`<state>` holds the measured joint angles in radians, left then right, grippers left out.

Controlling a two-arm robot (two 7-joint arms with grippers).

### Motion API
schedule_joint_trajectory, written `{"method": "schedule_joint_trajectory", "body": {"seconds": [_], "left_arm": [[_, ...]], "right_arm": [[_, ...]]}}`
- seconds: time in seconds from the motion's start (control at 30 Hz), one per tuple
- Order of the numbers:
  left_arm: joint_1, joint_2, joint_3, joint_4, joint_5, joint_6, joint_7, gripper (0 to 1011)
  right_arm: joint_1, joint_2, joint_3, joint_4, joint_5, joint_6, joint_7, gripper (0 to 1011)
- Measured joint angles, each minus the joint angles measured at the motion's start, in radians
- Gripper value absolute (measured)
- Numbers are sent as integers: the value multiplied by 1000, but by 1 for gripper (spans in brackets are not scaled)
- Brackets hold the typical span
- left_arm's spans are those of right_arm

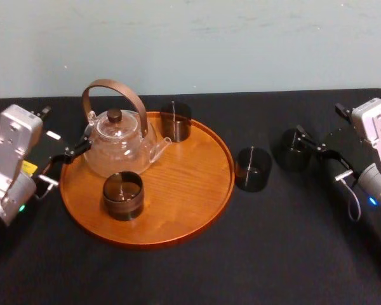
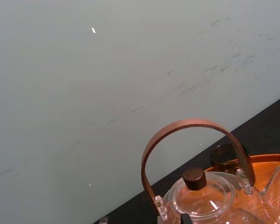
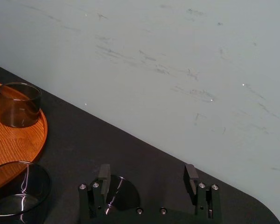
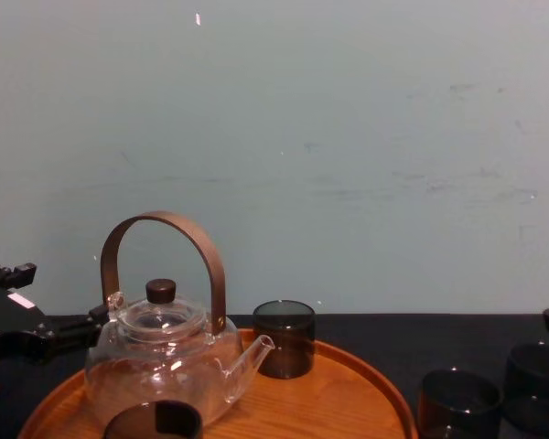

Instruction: Pick up the glass from the table and place it on the tray.

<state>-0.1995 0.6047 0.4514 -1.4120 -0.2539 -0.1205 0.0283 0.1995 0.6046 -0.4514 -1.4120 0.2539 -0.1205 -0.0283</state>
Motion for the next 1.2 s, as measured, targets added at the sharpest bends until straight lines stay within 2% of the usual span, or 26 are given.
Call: {"method": "schedule_joint_trajectory", "body": {"seconds": [1.2], "left_arm": [[0,0,0,0,0,0,0,1001]], "right_arm": [[0,0,0,0,0,0,0,1002]]}}
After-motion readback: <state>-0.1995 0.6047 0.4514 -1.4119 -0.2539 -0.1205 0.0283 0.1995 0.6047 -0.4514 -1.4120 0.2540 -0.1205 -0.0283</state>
